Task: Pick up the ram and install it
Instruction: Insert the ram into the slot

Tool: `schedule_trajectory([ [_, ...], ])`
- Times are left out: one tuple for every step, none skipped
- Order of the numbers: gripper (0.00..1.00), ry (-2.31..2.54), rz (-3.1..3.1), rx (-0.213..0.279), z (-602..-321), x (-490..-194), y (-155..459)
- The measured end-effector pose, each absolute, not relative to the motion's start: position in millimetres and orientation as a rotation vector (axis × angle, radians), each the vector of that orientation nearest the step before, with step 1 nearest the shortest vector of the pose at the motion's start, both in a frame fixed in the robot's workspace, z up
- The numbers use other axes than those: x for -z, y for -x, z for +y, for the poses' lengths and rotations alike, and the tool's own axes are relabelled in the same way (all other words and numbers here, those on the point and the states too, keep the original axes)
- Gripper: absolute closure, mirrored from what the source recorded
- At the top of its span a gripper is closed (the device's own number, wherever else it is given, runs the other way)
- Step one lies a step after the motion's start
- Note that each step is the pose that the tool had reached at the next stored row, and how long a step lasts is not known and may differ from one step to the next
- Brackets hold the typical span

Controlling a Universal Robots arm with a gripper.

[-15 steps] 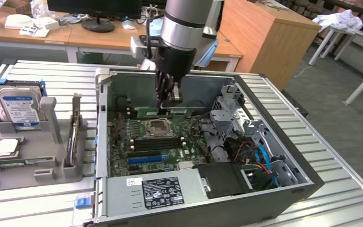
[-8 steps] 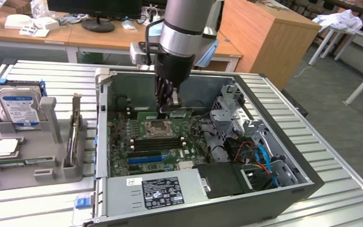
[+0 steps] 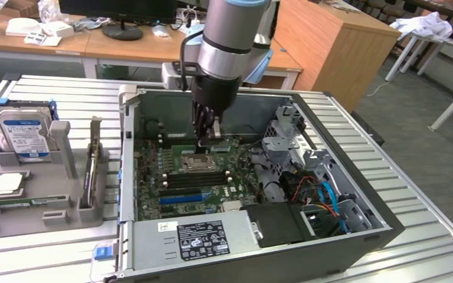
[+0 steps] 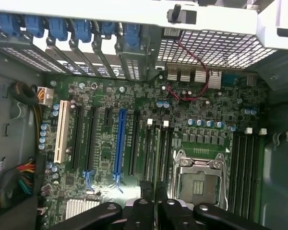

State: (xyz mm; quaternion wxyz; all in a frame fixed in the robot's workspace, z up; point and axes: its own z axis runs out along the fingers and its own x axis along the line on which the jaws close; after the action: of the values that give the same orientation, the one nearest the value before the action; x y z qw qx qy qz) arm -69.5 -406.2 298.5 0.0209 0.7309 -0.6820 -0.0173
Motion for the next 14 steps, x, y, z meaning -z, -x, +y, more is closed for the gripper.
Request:
schedule_trajectory([
  [0.87,-2.265,-2.115,0.054,-407,-297,69],
  [0.87,-2.264,-2.117,0.054,-407,-295,69],
  [0.87,-2.263,-2.118,0.053,-408,-293,69],
  [0.87,-2.261,-2.120,0.053,-410,-291,70],
  [0.87,-2.260,-2.122,0.053,-411,-289,70],
  [0.87,-2.258,-2.123,0.053,-412,-288,70],
  [0.87,-2.257,-2.125,0.053,-413,-286,70],
  [0.87,-2.255,-2.127,0.053,-414,-284,70],
  [0.87,-2.252,-2.131,0.053,-415,-280,70],
  [0.87,-2.251,-2.132,0.053,-415,-278,70],
  [0.87,-2.251,-2.132,0.053,-415,-277,69],
  [0.87,-2.250,-2.133,0.053,-416,-275,69],
  [0.87,-2.247,-2.136,0.053,-416,-273,69],
  [0.87,-2.237,-2.147,0.053,-416,-270,69],
])
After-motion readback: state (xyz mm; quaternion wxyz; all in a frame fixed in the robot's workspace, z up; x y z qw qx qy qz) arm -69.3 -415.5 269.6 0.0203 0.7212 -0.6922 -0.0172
